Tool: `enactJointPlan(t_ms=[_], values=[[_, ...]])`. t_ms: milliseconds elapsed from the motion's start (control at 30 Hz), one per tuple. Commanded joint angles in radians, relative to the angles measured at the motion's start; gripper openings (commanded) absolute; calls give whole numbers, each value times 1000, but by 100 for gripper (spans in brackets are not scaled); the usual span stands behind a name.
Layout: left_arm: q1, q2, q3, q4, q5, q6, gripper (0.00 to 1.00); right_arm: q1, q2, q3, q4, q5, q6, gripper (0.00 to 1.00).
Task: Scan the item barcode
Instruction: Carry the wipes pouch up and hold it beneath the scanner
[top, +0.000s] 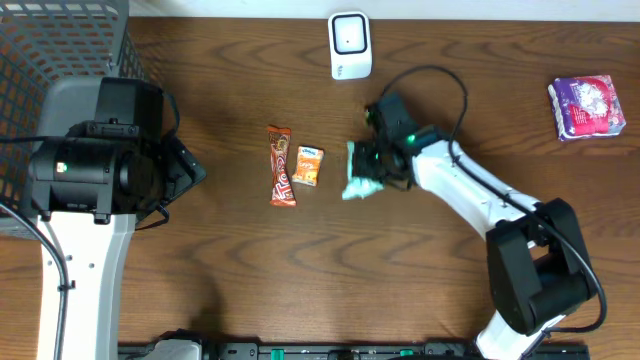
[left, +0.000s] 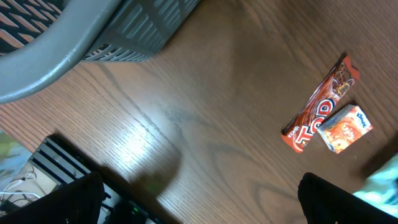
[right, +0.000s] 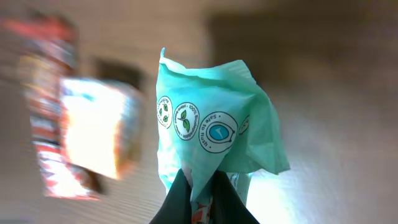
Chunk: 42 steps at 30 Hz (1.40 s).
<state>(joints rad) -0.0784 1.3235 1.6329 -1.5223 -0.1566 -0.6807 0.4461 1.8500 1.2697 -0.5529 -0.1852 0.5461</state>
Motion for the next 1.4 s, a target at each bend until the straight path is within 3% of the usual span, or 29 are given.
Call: enactJointPlan(t_ms=[0,467,767,933,1167,1367], values=[[5,-11,0,-6,-13,-10,99,-36,-21,86,38,-51,-31,1],[5,-11,0,-6,-13,-10,99,-81,-10,88,534,20,102,1],[5,-11,0,-6,-13,-10,100,-81,116,103,794,95,206,1],[5,-11,0,-6,-13,-10,99,-100,262,266,813,90,319,1],[5,-11,0,-6,-13,-10,99,-100,449,552,697,49,309,1],[5,-11,0,-6,-13,-10,99,-115,478,625,613,73,246,1]])
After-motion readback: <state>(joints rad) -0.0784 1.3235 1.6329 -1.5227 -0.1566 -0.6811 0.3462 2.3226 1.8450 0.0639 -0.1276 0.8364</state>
